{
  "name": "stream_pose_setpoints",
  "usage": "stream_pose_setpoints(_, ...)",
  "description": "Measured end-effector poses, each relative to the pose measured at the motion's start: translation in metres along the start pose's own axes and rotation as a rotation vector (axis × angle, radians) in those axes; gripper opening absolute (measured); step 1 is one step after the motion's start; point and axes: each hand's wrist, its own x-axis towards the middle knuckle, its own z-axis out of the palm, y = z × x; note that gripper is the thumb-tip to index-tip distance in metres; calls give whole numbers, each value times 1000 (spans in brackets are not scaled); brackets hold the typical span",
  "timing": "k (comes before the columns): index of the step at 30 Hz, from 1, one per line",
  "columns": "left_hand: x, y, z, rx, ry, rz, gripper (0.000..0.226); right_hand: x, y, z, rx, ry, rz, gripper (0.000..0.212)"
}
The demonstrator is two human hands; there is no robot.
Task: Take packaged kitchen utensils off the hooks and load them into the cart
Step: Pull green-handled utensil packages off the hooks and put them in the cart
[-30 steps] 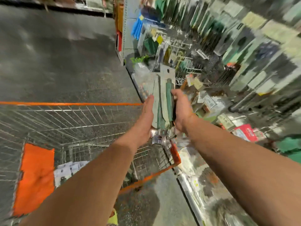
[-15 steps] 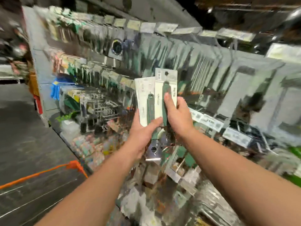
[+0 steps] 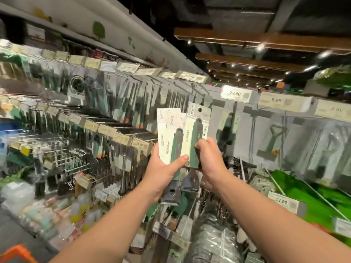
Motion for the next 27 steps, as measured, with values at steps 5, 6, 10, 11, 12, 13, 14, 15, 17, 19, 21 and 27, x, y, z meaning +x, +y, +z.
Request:
stream_pose_setpoints(5,25,0,-13,-12,11,-30,79,20,4,-2,-98,152,3,34)
stream_pose_setpoints(6,32,0,-18,-21,11,-40,84,24,6,-2,-126,178,-9,33)
stream_pose_setpoints(10,58,2,-34,8,-10,-36,89,44,14,4,-162,220,-7,37)
stream_pose_setpoints(11,65,2,-38,26,-14,-33,92,50,13,7,-174,230,-9,37)
stream_pose_setpoints(12,71,3,-42,35,-22,-26,95,57,11,11,-195,245,-20,39)
stream_pose_setpoints(13,77,3,-46,41,-29,-19,98,64,8,15,-215,255,-35,41)
stream_pose_setpoints(14,82,3,-49,41,-43,-9,104,71,5,19,-226,268,-58,41)
stream_pose_setpoints(15,88,3,-52,49,-54,-8,113,78,1,22,-232,276,-84,35)
stream_pose_setpoints(17,97,5,-57,59,-82,0,116,90,-8,30,-216,293,-105,28)
stream_pose_setpoints(19,107,5,-62,39,-115,0,101,100,-15,36,-202,321,-140,26)
stream_pose_setpoints(21,120,2,-66,19,-149,-12,78,110,-19,41,-176,341,-182,28)
stream_pose_setpoints(27,144,-4,-68,4,-222,-17,52,128,-14,53,-234,397,-245,56)
